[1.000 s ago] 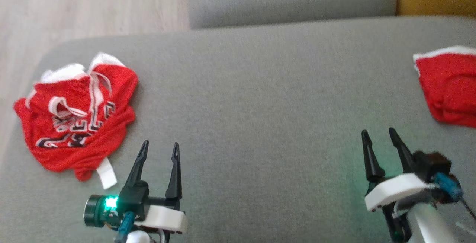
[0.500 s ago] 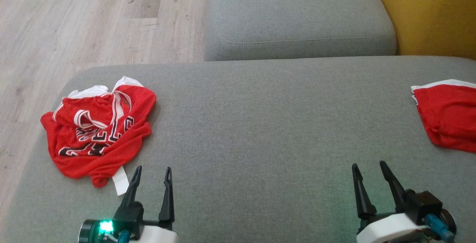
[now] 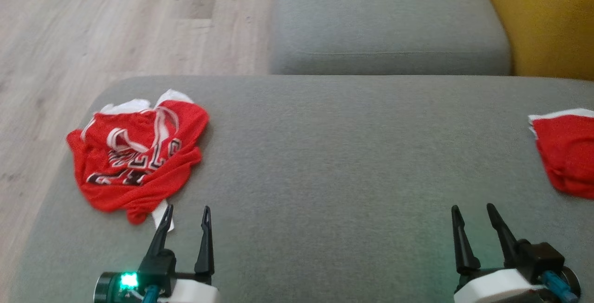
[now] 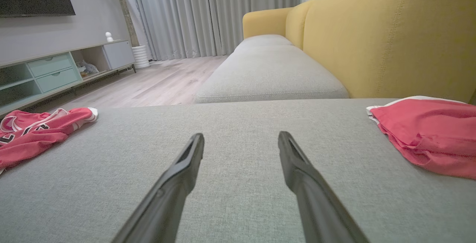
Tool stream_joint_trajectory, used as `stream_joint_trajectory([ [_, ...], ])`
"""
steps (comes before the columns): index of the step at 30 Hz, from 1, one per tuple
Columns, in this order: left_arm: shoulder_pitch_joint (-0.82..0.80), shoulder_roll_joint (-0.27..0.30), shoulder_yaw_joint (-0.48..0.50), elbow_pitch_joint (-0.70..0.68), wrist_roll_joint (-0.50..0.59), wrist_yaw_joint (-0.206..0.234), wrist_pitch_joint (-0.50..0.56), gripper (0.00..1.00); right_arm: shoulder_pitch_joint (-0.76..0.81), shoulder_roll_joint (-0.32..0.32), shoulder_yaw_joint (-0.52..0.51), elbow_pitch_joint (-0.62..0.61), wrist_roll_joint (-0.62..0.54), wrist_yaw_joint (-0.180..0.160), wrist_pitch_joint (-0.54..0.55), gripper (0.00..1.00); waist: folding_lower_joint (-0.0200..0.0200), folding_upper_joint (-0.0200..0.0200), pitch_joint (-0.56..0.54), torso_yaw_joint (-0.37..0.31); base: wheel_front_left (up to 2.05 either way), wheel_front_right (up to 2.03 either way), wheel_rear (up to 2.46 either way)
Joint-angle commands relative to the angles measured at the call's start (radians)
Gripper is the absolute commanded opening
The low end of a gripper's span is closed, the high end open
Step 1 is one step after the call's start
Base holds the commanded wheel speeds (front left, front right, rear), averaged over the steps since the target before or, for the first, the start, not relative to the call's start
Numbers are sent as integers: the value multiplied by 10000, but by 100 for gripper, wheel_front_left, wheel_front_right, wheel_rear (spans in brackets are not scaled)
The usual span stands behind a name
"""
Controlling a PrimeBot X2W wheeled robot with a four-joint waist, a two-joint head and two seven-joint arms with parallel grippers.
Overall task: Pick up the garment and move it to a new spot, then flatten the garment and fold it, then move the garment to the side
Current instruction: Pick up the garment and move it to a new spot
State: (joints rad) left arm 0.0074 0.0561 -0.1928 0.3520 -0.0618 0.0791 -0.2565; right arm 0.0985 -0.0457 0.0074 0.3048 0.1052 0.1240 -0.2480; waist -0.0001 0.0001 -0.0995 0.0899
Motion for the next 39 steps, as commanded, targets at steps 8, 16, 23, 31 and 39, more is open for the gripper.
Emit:
stream_joint_trajectory([
  [8,-787,0,523,-642,180,40,-53,100,-354,-46,190,-484,70,67,-137,100,1,-1,402,2100,0,0,0],
  [16,-674,124,972,-861,186,107,-53,100,-631,-46,-15,-524,96,67,-137,100,1,-1,669,3690,0,0,0],
  [23,-1239,137,1308,-1145,190,127,-53,100,-883,-75,-290,-628,-274,67,-137,100,1,-1,1388,4226,0,0,0],
  [31,-3763,373,1314,-862,360,-229,-53,100,-1456,-1109,43,-894,-662,67,-137,100,1,-1,3305,4027,0,0,0],
  [39,-7953,363,1249,3200,-16,-902,90,100,-2316,-2577,105,-1206,-712,67,-137,100,1,-1,5325,3390,0,0,0],
])
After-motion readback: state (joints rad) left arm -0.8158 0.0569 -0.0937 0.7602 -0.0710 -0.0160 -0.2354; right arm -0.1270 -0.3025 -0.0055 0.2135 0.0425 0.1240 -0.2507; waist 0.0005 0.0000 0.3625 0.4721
